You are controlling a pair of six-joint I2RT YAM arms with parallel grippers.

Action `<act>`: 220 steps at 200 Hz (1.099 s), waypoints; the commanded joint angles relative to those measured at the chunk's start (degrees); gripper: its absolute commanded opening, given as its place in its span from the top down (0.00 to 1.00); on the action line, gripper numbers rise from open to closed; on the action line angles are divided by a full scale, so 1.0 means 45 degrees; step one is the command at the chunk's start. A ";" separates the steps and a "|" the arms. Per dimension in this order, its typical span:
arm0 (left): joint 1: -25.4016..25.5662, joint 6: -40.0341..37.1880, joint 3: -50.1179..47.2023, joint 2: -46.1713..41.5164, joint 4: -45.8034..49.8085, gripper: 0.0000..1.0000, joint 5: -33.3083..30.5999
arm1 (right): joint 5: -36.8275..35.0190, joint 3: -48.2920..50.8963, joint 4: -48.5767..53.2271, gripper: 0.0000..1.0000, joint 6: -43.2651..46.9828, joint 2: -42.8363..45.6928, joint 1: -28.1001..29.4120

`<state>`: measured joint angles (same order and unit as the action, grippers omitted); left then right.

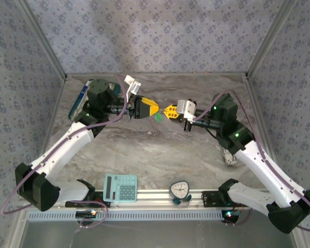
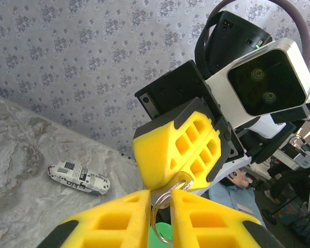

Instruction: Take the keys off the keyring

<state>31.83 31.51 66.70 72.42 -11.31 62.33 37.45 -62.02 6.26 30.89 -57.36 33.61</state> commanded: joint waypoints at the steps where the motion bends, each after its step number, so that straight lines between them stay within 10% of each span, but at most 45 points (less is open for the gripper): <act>1: -0.0104 -0.0088 0.0218 -0.0313 -0.0123 0.77 0.0078 | 0.0056 -0.0029 0.0034 1.00 -0.0259 0.0228 -0.0065; 81: -0.0112 0.0005 0.0359 -0.0284 -0.0338 0.59 0.0347 | 0.0134 0.0012 -0.0011 1.00 -0.0336 0.0210 -0.0055; 220: -0.0073 -0.0165 0.0318 -0.0352 -0.0223 0.86 0.0250 | -0.0002 0.0091 0.0027 1.00 -0.0365 0.0286 -0.0043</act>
<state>31.62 31.40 66.74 72.42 -11.73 62.52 37.36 -61.76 6.26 30.46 -57.25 33.61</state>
